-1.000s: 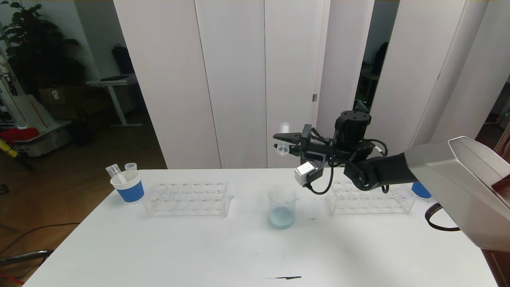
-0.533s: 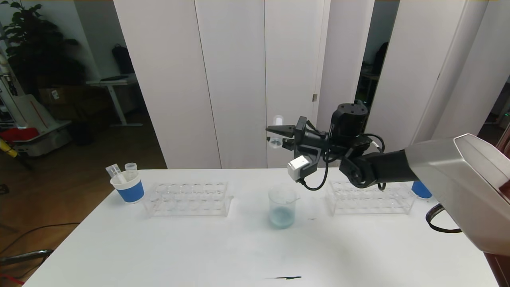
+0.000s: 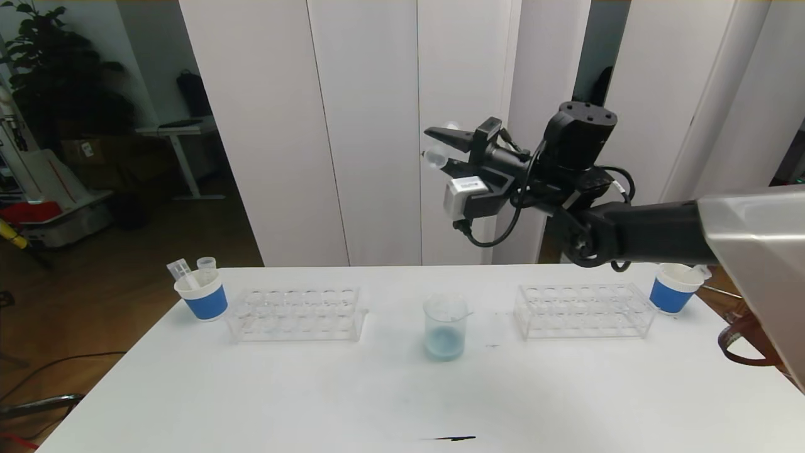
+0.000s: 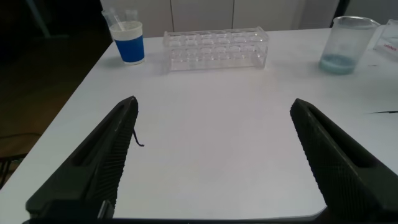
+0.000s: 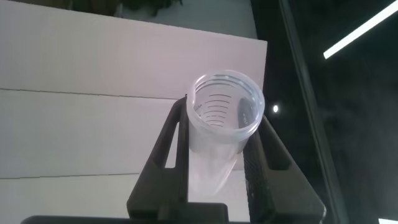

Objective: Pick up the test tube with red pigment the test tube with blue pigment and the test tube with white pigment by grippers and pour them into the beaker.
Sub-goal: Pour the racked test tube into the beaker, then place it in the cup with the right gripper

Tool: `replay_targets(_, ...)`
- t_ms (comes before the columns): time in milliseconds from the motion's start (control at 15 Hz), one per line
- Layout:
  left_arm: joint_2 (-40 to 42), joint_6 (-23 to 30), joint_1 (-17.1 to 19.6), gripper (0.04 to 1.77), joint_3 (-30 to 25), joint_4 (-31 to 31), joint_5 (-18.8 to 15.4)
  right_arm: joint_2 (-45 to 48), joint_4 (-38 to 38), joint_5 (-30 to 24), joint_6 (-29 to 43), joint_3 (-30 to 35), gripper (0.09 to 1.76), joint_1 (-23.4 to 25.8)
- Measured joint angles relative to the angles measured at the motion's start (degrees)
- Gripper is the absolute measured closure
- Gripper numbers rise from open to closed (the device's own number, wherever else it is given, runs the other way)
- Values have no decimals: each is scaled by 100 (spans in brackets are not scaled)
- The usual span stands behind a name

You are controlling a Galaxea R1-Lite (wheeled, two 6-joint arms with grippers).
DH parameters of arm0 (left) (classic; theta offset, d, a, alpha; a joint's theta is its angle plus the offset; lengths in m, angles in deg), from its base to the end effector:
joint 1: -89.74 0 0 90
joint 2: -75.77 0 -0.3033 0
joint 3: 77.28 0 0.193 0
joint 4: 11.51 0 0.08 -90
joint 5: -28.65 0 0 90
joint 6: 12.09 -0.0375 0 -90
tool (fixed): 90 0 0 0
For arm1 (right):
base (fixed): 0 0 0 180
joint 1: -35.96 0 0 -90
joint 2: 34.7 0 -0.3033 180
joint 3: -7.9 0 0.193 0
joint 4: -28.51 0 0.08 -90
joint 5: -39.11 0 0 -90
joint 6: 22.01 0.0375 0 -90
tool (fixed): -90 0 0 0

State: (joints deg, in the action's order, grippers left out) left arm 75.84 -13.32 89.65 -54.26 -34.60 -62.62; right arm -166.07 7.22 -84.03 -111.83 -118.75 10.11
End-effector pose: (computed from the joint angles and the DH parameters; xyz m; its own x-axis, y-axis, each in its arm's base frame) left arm -0.0083 -0.0008 0.0753 0.9997 -0.0237 0.0000 0.0237 0.9995 0.0215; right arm 0.4406 0.2363 0.2435 0.4839 0.8419 0.2388 0.2540 0.1260 -0.9590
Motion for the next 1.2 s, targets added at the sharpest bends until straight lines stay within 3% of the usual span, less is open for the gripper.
replay_targets(333, 0, -2, 0, 6, 0, -2, -2, 708, -157, 1927, 2039, 55, 128, 100)
replay_targets(667, 0, 0, 0, 6, 0, -2, 0, 1189, -863, 4451, 4551, 473, 128, 295)
replay_targets(867, 0, -2, 0, 6, 0, -2, 0, 1607, -913, 5118, 5843, 1193, 128, 566)
replay_targets(1200, 0, -2, 0, 6, 0, -2, -2, 2177, -844, 5338, 7847, 2772, 128, 1224)
